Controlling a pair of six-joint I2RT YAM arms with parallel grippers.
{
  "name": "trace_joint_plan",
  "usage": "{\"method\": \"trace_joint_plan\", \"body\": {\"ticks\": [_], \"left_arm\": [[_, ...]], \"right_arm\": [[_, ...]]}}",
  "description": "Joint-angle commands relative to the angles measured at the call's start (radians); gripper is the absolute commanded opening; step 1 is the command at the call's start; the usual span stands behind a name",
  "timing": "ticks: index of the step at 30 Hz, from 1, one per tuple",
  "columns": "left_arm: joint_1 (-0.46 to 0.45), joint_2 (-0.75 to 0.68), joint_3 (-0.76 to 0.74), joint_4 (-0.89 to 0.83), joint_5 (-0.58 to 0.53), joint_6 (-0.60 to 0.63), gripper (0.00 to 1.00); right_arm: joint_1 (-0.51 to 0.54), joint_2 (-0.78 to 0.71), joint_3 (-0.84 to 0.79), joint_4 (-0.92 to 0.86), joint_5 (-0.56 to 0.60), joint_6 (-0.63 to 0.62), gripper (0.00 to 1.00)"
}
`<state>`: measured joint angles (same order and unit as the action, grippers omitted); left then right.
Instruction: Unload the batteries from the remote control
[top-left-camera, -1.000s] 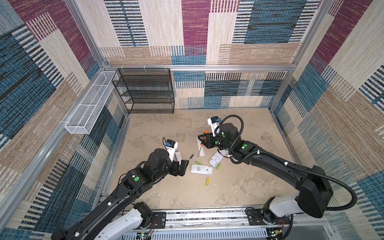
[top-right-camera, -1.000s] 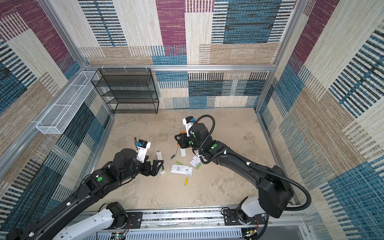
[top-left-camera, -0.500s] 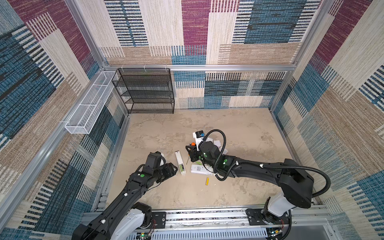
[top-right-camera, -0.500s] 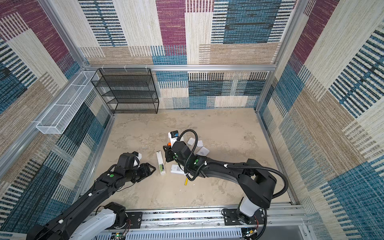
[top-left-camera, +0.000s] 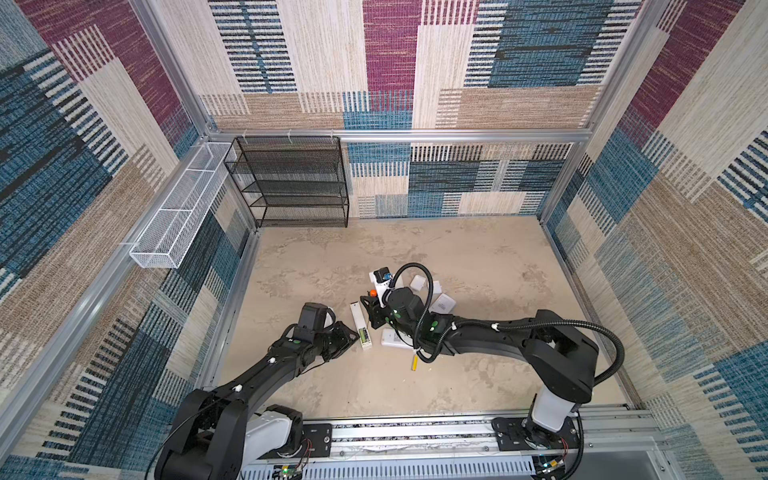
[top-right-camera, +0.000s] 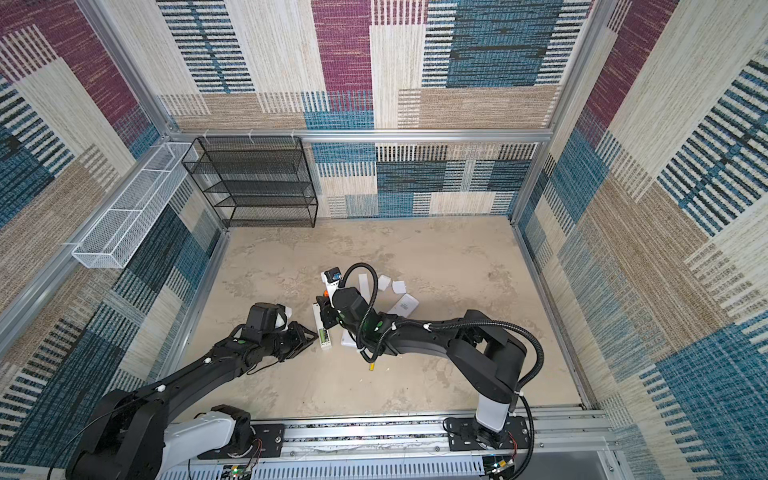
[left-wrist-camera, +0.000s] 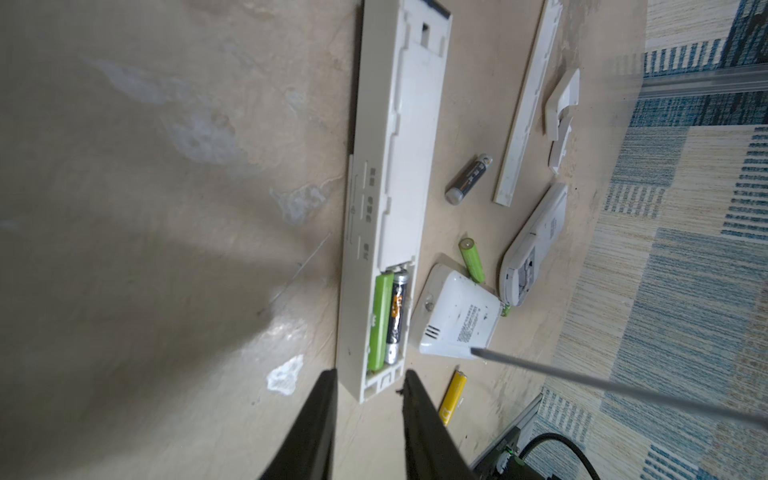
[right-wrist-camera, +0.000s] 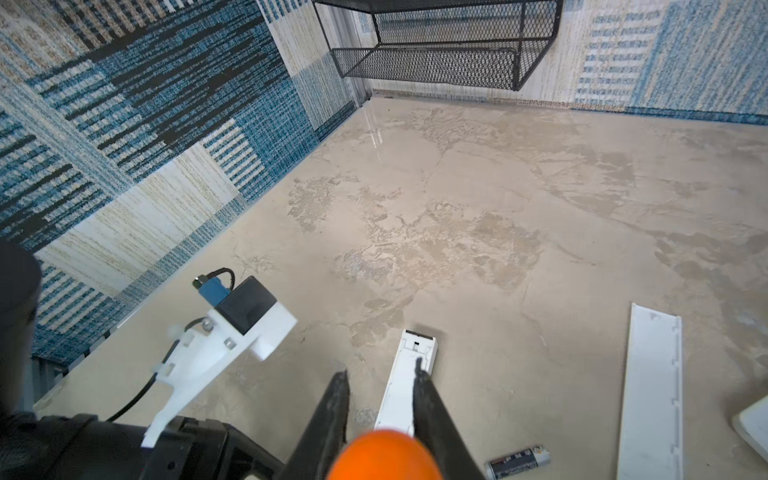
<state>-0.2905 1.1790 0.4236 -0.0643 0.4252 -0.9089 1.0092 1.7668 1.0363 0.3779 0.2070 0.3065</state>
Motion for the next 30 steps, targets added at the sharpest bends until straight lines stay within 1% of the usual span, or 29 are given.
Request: {"method": "trace_joint_plan", "body": {"ticks": [1, 12, 18, 23, 30], "left_arm": [[0.004, 0.022, 0.003, 0.058, 0.017, -0.012, 0.28], [0.021, 0.072, 0.015, 0.052, 0.028, -0.002, 0.23], [0.023, 0.126, 0.018, 0.094, 0.061, -0.012, 0.23], [0.022, 0.162, 0.026, 0.119, 0.074, -0.015, 0.26], [0.022, 0.17, 0.026, 0.117, 0.076, -0.014, 0.26]], "right_arm": [[0.002, 0.025, 0.025, 0.061, -0.005, -0.055, 0.0], [0.008, 0.103, 0.091, 0.026, 0.011, -0.079, 0.0], [0.008, 0.096, 0.087, 0.0, 0.019, -0.088, 0.0], [0.009, 0.097, 0.07, -0.009, 0.023, -0.083, 0.0], [0.009, 0.116, 0.083, -0.029, 0.03, -0.087, 0.0]]}}
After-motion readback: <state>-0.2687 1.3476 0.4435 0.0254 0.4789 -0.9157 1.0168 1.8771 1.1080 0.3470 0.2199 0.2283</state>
